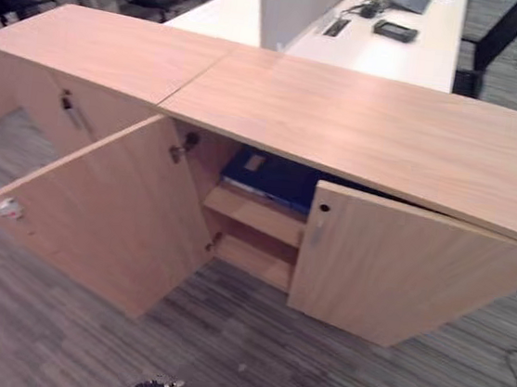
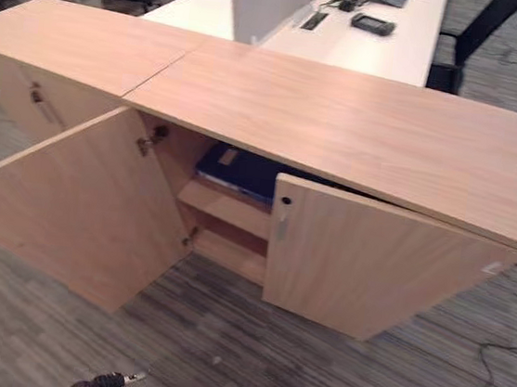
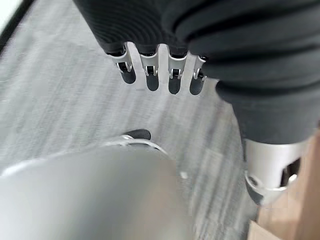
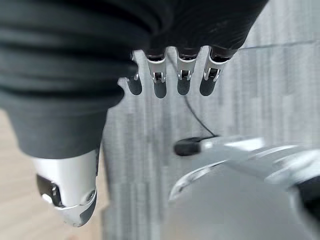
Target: Put the empty folder in the office cabinet
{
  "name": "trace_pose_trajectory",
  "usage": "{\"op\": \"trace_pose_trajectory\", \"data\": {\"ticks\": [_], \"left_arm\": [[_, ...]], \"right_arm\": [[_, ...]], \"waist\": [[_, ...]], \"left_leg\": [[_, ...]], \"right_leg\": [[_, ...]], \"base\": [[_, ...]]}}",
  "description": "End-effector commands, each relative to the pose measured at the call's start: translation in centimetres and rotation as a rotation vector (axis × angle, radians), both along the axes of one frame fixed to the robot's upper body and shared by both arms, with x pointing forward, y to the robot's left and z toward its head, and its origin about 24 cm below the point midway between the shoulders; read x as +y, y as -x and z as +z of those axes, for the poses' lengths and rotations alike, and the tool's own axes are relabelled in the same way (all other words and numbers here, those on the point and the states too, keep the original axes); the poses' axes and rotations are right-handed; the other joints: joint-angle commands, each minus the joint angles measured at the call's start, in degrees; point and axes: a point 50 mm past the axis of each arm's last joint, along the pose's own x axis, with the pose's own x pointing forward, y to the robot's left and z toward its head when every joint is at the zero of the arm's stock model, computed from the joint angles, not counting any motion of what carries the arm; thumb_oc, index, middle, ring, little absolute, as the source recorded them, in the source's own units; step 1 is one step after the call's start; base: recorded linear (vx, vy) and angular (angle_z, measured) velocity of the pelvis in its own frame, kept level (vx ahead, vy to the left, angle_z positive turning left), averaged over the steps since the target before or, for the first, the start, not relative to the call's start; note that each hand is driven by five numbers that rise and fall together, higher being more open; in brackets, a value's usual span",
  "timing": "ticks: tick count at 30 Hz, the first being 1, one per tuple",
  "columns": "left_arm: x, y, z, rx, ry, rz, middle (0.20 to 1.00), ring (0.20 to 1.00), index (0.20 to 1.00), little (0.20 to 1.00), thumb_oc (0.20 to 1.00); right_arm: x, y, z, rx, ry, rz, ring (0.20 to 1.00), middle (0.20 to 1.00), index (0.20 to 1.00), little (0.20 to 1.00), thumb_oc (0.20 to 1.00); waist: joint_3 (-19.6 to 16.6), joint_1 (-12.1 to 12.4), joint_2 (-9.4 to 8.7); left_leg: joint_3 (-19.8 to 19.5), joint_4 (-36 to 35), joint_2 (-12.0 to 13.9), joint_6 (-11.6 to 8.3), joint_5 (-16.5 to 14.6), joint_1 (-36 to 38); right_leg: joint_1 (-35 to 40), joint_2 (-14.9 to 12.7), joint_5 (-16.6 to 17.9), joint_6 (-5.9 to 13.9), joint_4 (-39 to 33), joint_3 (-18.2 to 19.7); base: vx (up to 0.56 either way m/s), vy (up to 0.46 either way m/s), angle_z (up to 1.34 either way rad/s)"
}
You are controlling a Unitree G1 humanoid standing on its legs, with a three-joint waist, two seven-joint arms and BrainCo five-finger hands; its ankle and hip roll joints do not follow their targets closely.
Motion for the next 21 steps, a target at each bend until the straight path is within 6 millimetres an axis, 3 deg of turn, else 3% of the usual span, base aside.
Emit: {"op": "trace_pose_trajectory", "data": {"ticks": [1, 4, 6, 8, 9, 13, 15, 16, 17, 19, 21], "left_arm": [[-1.3, 1.1, -0.4, 0.025, 0.043, 0.041, 1.0, 1.0, 1.0, 1.0, 1.0], [-1.2, 1.9, -0.5, 0.047, 0.043, 0.049, 1.0, 1.0, 1.0, 1.0, 1.0], [-1.1, 2.4, -0.5, 0.057, 0.04, 0.053, 1.0, 1.0, 1.0, 1.0, 1.0], [-1.0, 2.8, -0.6, 0.06, 0.036, 0.093, 1.0, 1.0, 1.0, 1.0, 1.0], [-1.0, 2.8, -0.6, 0.06, 0.036, 0.093, 1.0, 1.0, 1.0, 1.0, 1.0], [-0.9, 2.5, -0.5, 0.047, 0.029, 0.101, 1.0, 1.0, 1.0, 1.0, 1.0], [-1.0, 2.3, -0.5, 0.036, 0.026, 0.1, 1.0, 1.0, 1.0, 1.0, 1.0], [-0.9, 1.6, -0.4, 0.013, 0.023, 0.101, 1.0, 1.0, 1.0, 1.0, 1.0], [-0.9, 1.6, -0.4, 0.013, 0.023, 0.101, 1.0, 1.0, 1.0, 1.0, 1.0], [-0.3, 1.3, -0.3, -0.006, 0.007, 0.12, 1.0, 1.0, 1.0, 1.0, 1.0], [0.3, 1.5, -0.2, -0.013, -0.01, 0.15, 1.0, 1.0, 1.0, 1.0, 1.0]], "right_arm": [[0.9, -0.6, -0.2, -0.041, -0.028, -0.112, 1.0, 1.0, 1.0, 1.0, 1.0], [0.6, -0.1, -0.1, -0.041, -0.022, -0.167, 1.0, 1.0, 1.0, 1.0, 1.0], [0.6, 0.0, -0.2, -0.039, -0.022, -0.175, 1.0, 1.0, 1.0, 1.0, 1.0], [1.2, -0.7, -0.2, -0.076, -0.048, -0.227, 1.0, 1.0, 1.0, 1.0, 1.0], [1.2, -0.7, -0.2, -0.076, -0.048, -0.227, 1.0, 1.0, 1.0, 1.0, 1.0], [1.2, -1.4, -0.1, -0.106, -0.058, -0.259, 1.0, 1.0, 1.0, 1.0, 1.0], [0.9, -1.7, 0.0, -0.119, -0.053, -0.263, 1.0, 1.0, 1.0, 1.0, 1.0], [0.8, -1.8, 0.1, -0.122, -0.049, -0.253, 1.0, 1.0, 1.0, 1.0, 1.0], [0.8, -1.8, 0.1, -0.122, -0.049, -0.253, 1.0, 1.0, 1.0, 1.0, 1.0], [0.8, -1.7, 0.0, -0.127, -0.054, -0.269, 1.0, 1.0, 1.0, 1.0, 1.0], [1.0, -1.5, -0.1, -0.123, -0.063, -0.276, 1.0, 1.0, 1.0, 1.0, 1.0]], "waist": [[-1.71, 0.74, -1.18], [-2.18, 1.22, -0.27], [-2.42, 1.57, -0.21], [-3.37, 2.71, -0.23], [-3.4, 2.68, -0.26], [-3.03, 3.34, -0.27], [-2.55, 3.55, -0.05], [-1.7, 3.5, 0.15], [-1.64, 3.45, 0.09], [-0.9, 2.71, 0.53], [-0.61, 1.88, 1.12]], "left_leg": [[-1.72, 0.35, 1.27, -2.74, -1.4, -2.73], [1.17, -3.66, 2.3, -3.7, 0.78, -1.75], [0.95, -4.79, 2.05, -3.68, 0.88, -1.34], [-0.81, -6.18, -1.17, -2.21, -0.34, -2.29], [-0.83, -6.17, -1.22, -2.18, -0.34, -2.33], [-2.6, -6.08, -6.01, 0.12, -2.3, -3.04], [-3.49, -6.04, -8.78, 1.63, -3.41, -2.8], [-4.5, -6.1, -11.4, 2.82, -4.13, -2.25], [-4.53, -6.09, -11.5, 2.88, -4.12, -2.22], [-5.94, -6.12, -11.58, 3.4, -3.95, -2.0], [-6.23, -6.35, -11.17, 3.83, -3.22, -1.8]], "right_leg": [[-0.37, -0.62, -4.25, 4.42, 1.8, -0.83], [0.12, -1.11, -3.12, 4.89, 0.19, -3.54], [0.38, -1.28, -2.36, 5.3, -0.55, -4.2], [-0.82, -4.37, 0.62, 7.31, -0.87, -4.71], [-0.84, -4.42, 0.64, 7.34, -0.87, -4.72], [-1.27, -9.46, 2.39, 9.19, 0.78, -5.19], [-1.77, -12.92, 3.15, 10.15, 2.9, -5.38], [-2.33, -16.5, 4.01, 10.62, 5.86, -5.18], [-2.34, -16.64, 3.94, 10.68, 6.0, -5.17], [-3.48, -16.33, 3.05, 9.3, 9.63, -1.71], [-5.29, -11.83, 0.3, 7.93, 11.21, 4.43]], "base": [[-0.03, 0.166, 0.79], [-0.03, 0.148, 0.58], [-0.01, 0.131, 0.28], [-0.08, 0.308, 0.2], [-0.06, 0.283, 0.13], [-0.03, 0.237, 0.13], [-0.02, 0.337, 0.25], [-0.01, 0.288, 0.27], [-0.02, 0.218, 0.4], [-0.02, 0.065, 0.45], [0.01, 0.074, 0.35]]}}
